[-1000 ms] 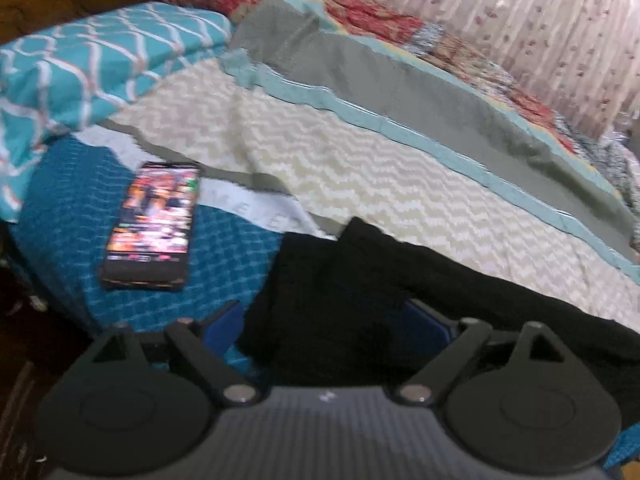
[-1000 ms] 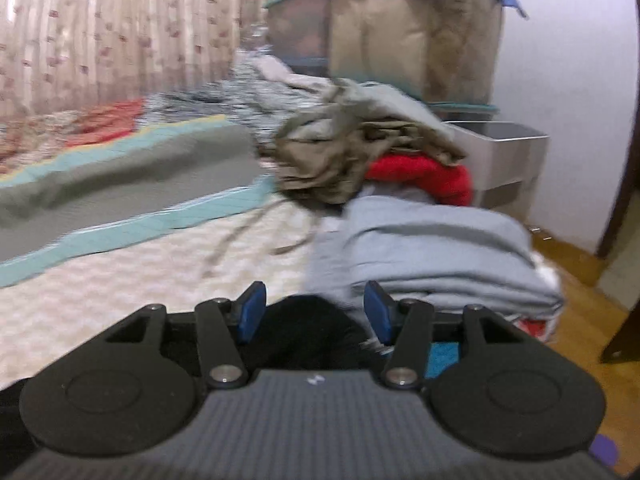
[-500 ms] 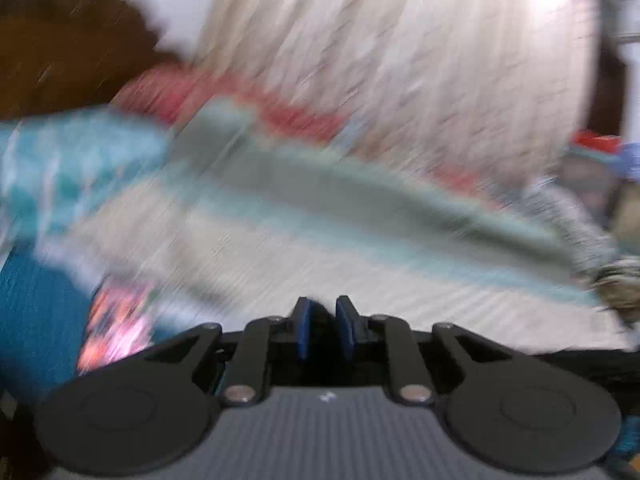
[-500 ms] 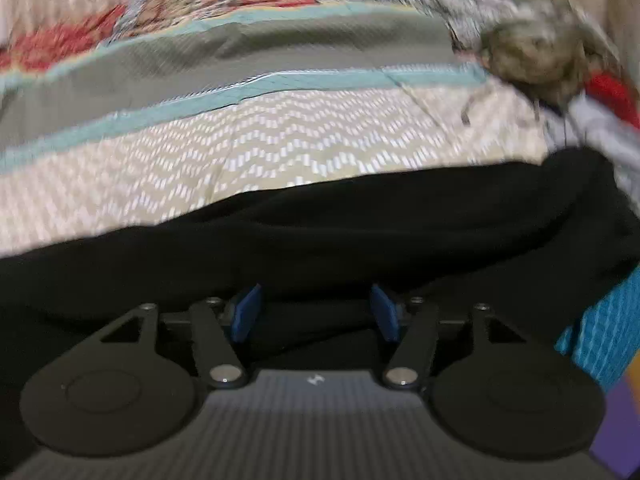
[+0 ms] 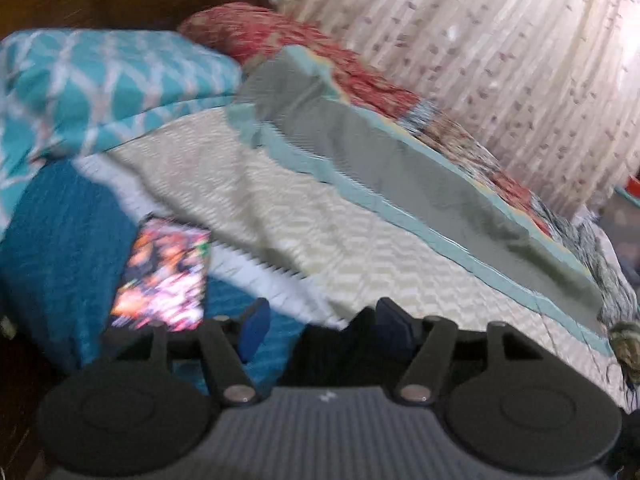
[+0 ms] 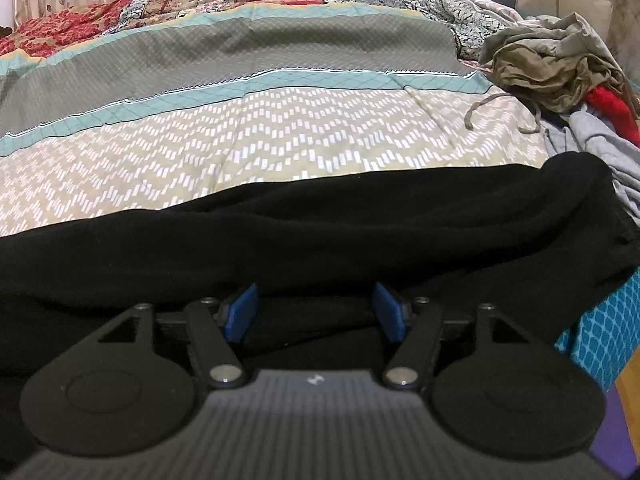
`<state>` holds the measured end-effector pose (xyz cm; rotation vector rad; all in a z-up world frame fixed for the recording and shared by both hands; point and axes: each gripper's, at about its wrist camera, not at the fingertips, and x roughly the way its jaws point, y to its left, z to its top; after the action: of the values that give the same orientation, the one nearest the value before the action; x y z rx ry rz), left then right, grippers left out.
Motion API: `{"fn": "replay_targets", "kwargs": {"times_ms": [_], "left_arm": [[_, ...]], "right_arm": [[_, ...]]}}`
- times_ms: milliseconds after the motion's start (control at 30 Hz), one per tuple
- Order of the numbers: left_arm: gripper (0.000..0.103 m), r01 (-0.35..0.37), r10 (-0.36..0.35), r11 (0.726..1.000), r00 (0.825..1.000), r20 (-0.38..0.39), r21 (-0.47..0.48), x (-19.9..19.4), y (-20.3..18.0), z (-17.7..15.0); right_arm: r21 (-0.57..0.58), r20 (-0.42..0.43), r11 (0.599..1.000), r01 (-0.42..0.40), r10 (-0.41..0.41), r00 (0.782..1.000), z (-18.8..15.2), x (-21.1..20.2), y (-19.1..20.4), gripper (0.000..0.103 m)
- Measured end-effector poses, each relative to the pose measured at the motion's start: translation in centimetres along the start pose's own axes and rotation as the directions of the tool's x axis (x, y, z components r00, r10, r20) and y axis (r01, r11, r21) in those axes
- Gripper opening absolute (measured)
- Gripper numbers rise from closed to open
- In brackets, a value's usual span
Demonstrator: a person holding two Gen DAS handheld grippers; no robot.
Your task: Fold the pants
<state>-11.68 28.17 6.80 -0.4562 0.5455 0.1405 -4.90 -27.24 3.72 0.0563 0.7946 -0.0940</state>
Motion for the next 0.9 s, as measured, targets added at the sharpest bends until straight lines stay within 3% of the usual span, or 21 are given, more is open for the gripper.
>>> {"fn": "replay_targets", "kwargs": {"times_ms": [133, 200, 233, 333, 433, 533, 633, 667, 800, 900], "left_arm": [[0.079, 0.055, -0.044, 0.991, 0.995, -0.091, 0.124, 4.7, -3.6, 0.4], [0.026, 0.066, -0.04, 0.986, 0.985, -0.168, 0.151, 6.7, -4.5, -0.2], [0.015, 0.063, -0.032, 0.986, 0.98, -0.198, 0.154, 7.3, -4.9, -0.5], [0.014, -0.008, 0.018, 0.988, 0.998, -0.062, 0.154, 5.2, -4.8, -0.8], [0.014, -0.058, 0.058, 0.998, 0.998, 0.001, 0.036, 3.6, -2.4, -0.6], [0.019, -0.142, 0.149, 0.984, 0.987, -0.057, 0.11, 5.6, -2.3, -2.4], [0.04, -0.212, 0.225, 0.961, 0.973, -0.058, 0.178, 5.7, -3.1, -3.4], [0.049, -0.204, 0.216, 0.966, 0.975, -0.057, 0.16, 5.2, -3.1, -2.9], [0.057, -0.17, 0.17, 0.983, 0.985, 0.002, 0.065, 0.6, -2.0, -0.8], [0.068, -0.149, 0.149, 0.989, 0.989, 0.006, -0.018, -2.4, -0.3, -0.3]], "right_arm": [[-0.001, -0.002, 1.0, 0.001, -0.001, 1.0, -0.1, -0.1, 0.0, 0.067], [-0.003, -0.004, 1.0, 0.003, -0.003, 1.0, -0.1, -0.2, 0.0, 0.067], [-0.004, -0.005, 1.0, 0.004, -0.004, 1.0, -0.1, -0.2, 0.0, 0.067], [-0.005, -0.005, 1.0, 0.003, -0.003, 1.0, -0.1, -0.2, 0.0, 0.067], [-0.005, -0.001, 1.0, 0.001, -0.001, 1.0, -0.2, -0.1, 0.0, 0.068], [-0.02, 0.003, 1.0, 0.014, -0.014, 1.0, -0.3, 0.2, 0.6, 0.07], [-0.039, 0.004, 0.999, 0.018, -0.018, 1.0, -0.3, 0.2, 0.8, 0.071], [-0.04, 0.002, 0.999, 0.013, -0.013, 1.0, -0.3, 0.1, 0.7, 0.071], [-0.021, 0.002, 1.0, -0.015, 0.016, 1.0, 0.2, -0.8, 0.2, 0.071], [-0.019, 0.066, 0.998, -0.058, 0.059, 0.996, 0.5, -2.5, 0.6, 0.071]]}}
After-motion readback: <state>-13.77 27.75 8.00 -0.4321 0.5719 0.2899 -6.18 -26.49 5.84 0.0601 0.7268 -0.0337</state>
